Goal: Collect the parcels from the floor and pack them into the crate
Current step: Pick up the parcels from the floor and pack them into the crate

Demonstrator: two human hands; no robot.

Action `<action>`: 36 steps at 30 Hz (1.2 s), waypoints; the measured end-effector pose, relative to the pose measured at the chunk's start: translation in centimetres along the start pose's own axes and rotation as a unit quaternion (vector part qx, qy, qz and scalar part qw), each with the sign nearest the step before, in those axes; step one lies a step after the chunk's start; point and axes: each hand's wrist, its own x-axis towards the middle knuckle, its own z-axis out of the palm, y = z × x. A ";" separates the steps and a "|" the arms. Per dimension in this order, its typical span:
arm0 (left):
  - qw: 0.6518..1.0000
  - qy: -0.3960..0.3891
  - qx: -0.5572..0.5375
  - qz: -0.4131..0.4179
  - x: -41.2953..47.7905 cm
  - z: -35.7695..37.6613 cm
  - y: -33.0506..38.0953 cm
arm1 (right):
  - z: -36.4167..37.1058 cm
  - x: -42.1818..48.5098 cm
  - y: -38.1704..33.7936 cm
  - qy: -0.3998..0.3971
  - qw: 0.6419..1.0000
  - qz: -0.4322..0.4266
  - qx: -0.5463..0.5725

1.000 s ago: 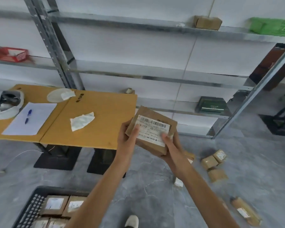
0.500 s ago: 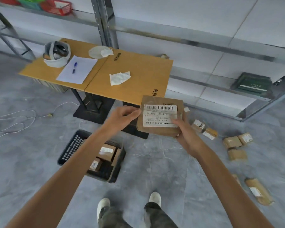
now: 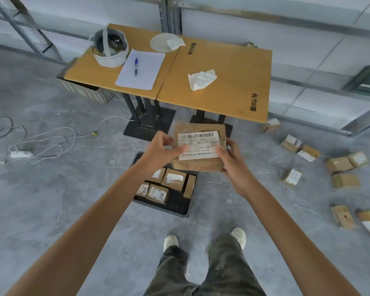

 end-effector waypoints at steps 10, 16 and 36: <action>0.997 -0.027 0.038 -0.056 7.9 -0.4 -2.3 | 1.0 6.1 3.0 0.042 0.994 0.050 -0.086; 0.994 -0.011 0.060 -0.096 13.6 0.4 -2.7 | -0.2 11.5 3.2 0.030 0.991 0.104 -0.079; 0.979 -0.121 0.051 -0.156 19.5 -4.6 -11.0 | 9.2 14.9 8.3 0.085 0.972 0.217 0.026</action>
